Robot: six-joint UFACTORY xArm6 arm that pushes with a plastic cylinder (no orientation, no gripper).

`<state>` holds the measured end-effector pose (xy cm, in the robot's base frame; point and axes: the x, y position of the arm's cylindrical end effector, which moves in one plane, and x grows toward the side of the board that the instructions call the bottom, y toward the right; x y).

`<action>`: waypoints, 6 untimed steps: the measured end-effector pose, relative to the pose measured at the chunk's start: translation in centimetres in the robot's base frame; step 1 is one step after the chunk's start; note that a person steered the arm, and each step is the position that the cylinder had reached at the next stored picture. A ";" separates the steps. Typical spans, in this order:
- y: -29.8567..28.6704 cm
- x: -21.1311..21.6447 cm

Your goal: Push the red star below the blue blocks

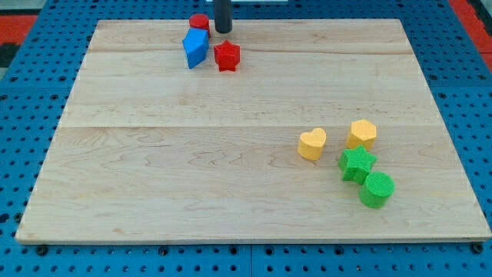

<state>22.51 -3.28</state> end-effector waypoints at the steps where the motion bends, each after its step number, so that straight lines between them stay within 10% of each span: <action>1: 0.4 2.5; 6: 0.7 10.9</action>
